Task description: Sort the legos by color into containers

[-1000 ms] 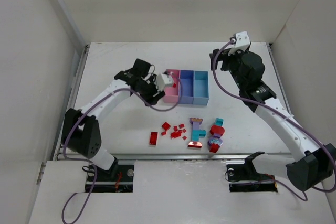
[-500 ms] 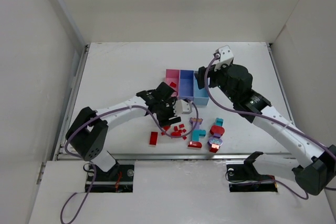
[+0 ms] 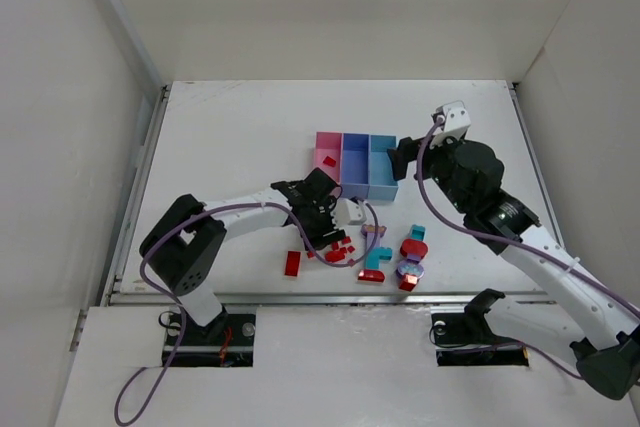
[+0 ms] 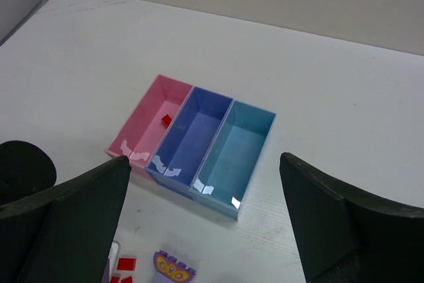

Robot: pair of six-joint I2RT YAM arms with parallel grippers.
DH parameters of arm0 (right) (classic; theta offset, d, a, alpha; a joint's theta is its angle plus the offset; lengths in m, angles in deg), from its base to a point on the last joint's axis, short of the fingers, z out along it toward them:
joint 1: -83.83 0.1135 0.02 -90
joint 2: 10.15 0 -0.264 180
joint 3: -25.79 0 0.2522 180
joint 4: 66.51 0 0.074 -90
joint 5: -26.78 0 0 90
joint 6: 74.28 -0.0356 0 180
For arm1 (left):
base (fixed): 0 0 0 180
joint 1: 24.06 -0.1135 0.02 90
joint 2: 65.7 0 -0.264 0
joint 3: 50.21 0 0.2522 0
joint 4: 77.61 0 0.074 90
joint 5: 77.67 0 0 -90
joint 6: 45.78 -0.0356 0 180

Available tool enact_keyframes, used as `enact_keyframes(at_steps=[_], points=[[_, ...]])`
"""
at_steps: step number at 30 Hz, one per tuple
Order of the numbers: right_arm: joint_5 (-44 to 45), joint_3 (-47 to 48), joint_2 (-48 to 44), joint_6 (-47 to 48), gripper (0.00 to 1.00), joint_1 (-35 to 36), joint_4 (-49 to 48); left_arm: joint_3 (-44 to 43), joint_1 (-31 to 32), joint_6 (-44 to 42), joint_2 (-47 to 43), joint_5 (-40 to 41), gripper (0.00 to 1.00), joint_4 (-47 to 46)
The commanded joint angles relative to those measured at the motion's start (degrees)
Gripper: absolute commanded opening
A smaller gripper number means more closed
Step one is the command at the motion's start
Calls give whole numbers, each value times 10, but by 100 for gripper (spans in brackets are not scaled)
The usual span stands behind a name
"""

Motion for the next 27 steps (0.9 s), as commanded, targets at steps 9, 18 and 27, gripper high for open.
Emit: enact_keyframes(at_steps=[9, 18, 27], points=[[23, -9, -31, -9, 99, 2, 7, -1, -9, 10, 16, 2, 14, 7], [23, 15, -7, 2, 99, 2, 7, -132, -33, 14, -18, 2, 0, 96], [28, 37, 40, 12, 99, 2, 7, -336, -120, 124, 41, -6, 0, 32]])
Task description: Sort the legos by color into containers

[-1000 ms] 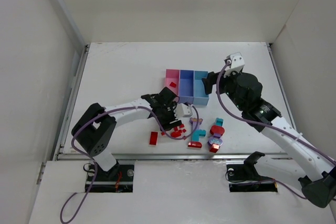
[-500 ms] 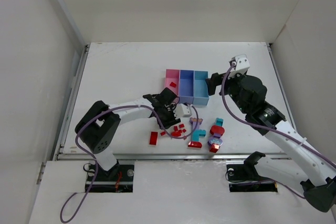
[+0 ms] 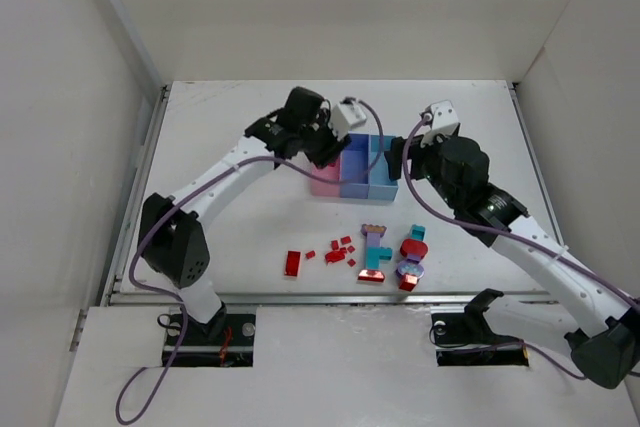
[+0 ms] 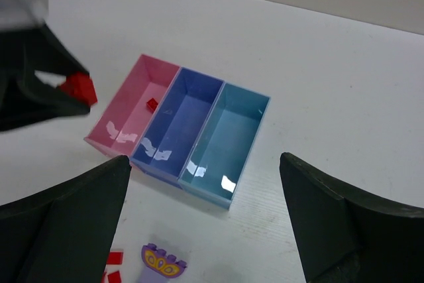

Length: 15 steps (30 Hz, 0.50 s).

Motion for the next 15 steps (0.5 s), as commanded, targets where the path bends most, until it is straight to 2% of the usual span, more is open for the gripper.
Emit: enact_keyframes(at_steps=[1, 5, 6, 7, 8, 11, 12, 15], points=[[10, 42, 15, 9, 99, 2, -7, -61, -27, 47, 44, 12, 0, -26], [15, 53, 29, 15, 99, 2, -7, -109, -46, 52, 118, 49, 2, -31], [15, 54, 29, 15, 99, 2, -7, -109, -54, 52, 123, 49, 5, -31], [15, 54, 29, 15, 99, 2, -7, -109, -54, 47, 123, 49, 9, -39], [15, 54, 29, 20, 99, 2, -7, -109, -54, 47, 129, 49, 18, -39], [15, 54, 34, 20, 99, 2, -7, -109, -54, 40, 134, 49, 32, -49], [15, 54, 34, 25, 99, 2, -7, -109, -54, 45, 134, 56, 40, -49], [15, 54, 39, 25, 99, 2, -7, -127, -54, 50, 134, 56, 53, -38]])
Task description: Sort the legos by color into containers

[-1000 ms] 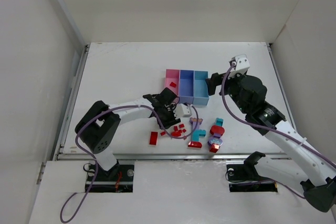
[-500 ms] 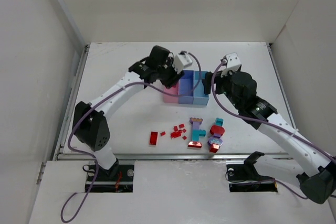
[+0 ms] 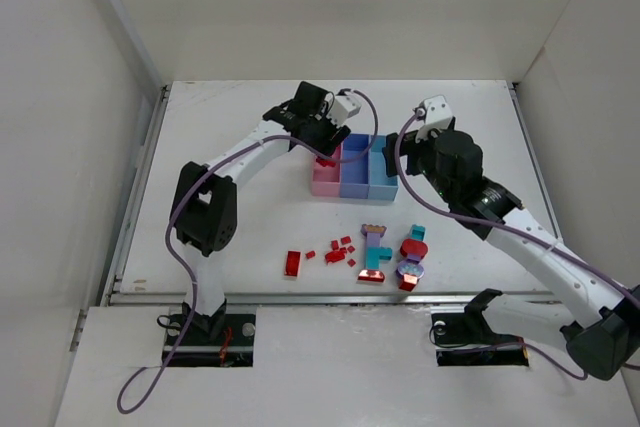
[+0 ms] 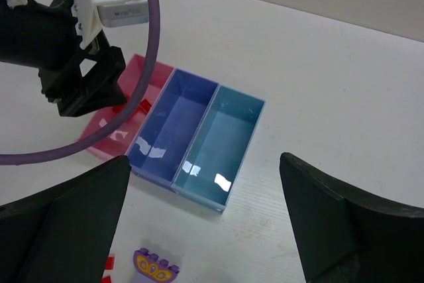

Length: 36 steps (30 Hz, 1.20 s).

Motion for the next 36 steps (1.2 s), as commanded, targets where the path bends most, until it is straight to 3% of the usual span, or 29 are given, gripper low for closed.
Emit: enact_keyframes(at_steps=[1, 6, 11, 14, 17, 23, 29, 36], points=[[9, 27, 3, 14, 99, 2, -11, -24, 0, 11, -29, -1, 59, 1], [9, 32, 9, 19, 99, 2, -11, 0, 6, -11, -80, -1, 74, 27], [3, 27, 1, 14, 99, 2, -11, 86, 6, -107, -164, -26, 70, 144], [3, 15, -12, 2, 99, 2, -11, 199, 6, -149, -212, -33, 65, 175], [3, 9, -28, -18, 99, 2, -11, 293, 28, -143, -274, -39, 65, 182], [45, -9, -40, -133, 99, 7, 1, 381, 99, -81, -331, -55, 68, 175], [63, 17, -34, -238, 99, 7, 77, 404, 154, -23, -303, -21, 71, 161], [75, 20, -65, -265, 99, 7, 160, 375, 160, 15, -226, 23, 73, 168]])
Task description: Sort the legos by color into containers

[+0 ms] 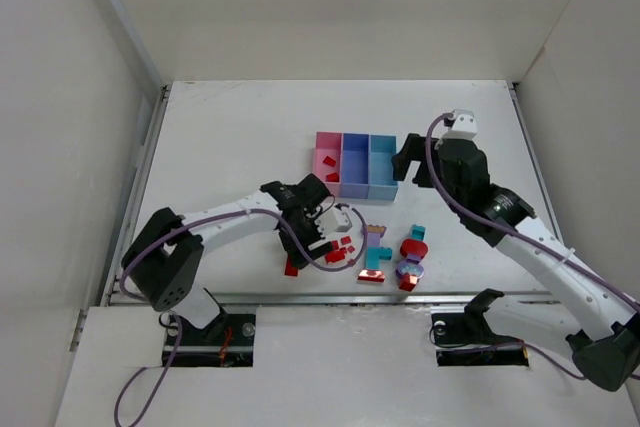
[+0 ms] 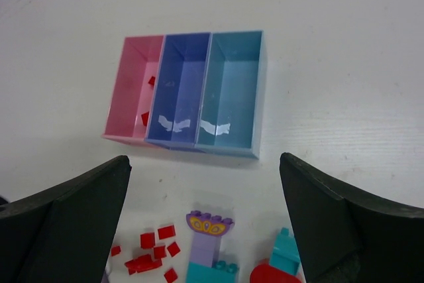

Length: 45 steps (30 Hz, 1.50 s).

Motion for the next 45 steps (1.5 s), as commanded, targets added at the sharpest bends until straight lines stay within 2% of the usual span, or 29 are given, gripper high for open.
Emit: enact_keyframes(at_steps=[1, 4, 10, 14, 15, 19, 20, 21, 25, 27, 31, 32, 35, 36, 40, 43, 45], points=[[20, 21, -37, -35, 99, 7, 45, -28, 1, 37, 35, 33, 73, 17], [34, 15, -67, -35, 99, 7, 63, -20, 1, 44, 41, 62, 73, 17], [42, 2, -100, -30, 99, 7, 63, -14, 1, 44, 60, 48, 71, 11], [52, 7, -100, -25, 99, 7, 69, -14, 1, 38, 85, 38, 50, 5], [52, 7, -100, -19, 99, 7, 69, -7, 1, 38, 85, 38, 41, 5], [63, 12, -100, -19, 99, 7, 62, 7, -7, 26, 85, 26, 19, 10], [63, 12, -100, -19, 99, 7, 56, 8, -13, 26, 85, 26, 6, 10], [63, 12, -100, -19, 99, 7, 56, 8, -21, 26, 91, 26, 0, 16], [69, 12, -82, -14, 99, 7, 22, -19, -73, 19, 96, 26, 0, 29], [69, 17, -70, -1, 99, 7, 0, -62, -96, 1, 89, 26, 0, 43], [55, 39, -22, 54, 99, 7, -50, -175, -161, -42, 61, -66, 0, 79], [43, 39, -13, 64, 99, 7, -61, -198, -186, -53, 55, -119, 0, 79], [37, 51, 12, 84, 99, 7, -96, -281, -223, -108, 55, -209, 0, 98], [32, 56, 17, 84, 99, 7, -103, -316, -247, -121, 63, -273, 0, 103], [12, 67, 35, 90, 99, 7, -114, -380, -294, -189, 103, -424, 0, 103], [-2, 67, 40, 84, 99, 7, -119, -408, -307, -217, 141, -473, 0, 73], [-2, 67, 40, 84, 99, 7, -119, -420, -307, -164, 174, -467, 0, 13]])
